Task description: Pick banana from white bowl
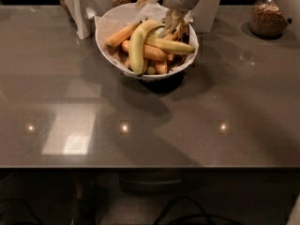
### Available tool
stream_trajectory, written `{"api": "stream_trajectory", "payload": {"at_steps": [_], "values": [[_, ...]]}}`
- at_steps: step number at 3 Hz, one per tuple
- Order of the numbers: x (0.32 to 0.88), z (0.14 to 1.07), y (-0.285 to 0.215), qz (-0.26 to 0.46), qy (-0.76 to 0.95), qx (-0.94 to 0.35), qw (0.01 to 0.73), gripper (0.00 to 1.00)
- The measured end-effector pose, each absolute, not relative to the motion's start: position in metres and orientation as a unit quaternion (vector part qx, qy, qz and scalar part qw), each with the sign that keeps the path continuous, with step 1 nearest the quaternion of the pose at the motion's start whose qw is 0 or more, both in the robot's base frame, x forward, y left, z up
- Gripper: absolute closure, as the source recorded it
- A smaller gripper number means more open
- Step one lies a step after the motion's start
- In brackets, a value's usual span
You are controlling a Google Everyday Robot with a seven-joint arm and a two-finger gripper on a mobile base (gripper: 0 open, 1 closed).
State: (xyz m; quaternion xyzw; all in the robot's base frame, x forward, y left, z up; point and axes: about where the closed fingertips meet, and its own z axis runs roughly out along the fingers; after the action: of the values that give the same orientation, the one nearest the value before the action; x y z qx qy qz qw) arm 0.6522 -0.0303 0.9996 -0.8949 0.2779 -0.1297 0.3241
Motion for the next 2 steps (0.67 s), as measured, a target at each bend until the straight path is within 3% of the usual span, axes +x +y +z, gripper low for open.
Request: {"api": "stream_trajectory", "payload": {"at_steps": [2], "values": [[0.671, 0.979, -0.02, -0.116, 0.266, -0.906, 0.309, 0.37]]}}
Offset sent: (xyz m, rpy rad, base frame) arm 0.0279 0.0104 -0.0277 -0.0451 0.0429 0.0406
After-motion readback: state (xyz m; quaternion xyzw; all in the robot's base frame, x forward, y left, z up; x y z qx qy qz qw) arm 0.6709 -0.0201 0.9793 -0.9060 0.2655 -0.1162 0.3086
